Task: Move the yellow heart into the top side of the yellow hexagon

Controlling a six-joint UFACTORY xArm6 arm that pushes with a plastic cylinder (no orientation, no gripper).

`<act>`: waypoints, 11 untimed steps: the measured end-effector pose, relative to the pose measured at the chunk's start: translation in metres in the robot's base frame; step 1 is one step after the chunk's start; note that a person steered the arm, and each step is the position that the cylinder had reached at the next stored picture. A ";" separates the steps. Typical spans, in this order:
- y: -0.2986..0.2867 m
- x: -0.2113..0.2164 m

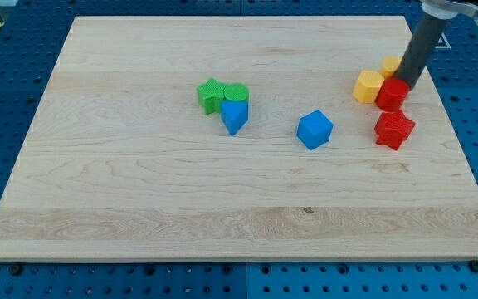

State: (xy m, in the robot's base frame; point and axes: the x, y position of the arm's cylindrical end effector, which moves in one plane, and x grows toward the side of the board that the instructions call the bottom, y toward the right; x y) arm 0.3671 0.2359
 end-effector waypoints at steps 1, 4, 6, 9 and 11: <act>-0.013 0.000; -0.012 0.031; 0.066 -0.019; 0.014 -0.029; 0.005 -0.067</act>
State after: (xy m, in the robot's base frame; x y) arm 0.3000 0.2407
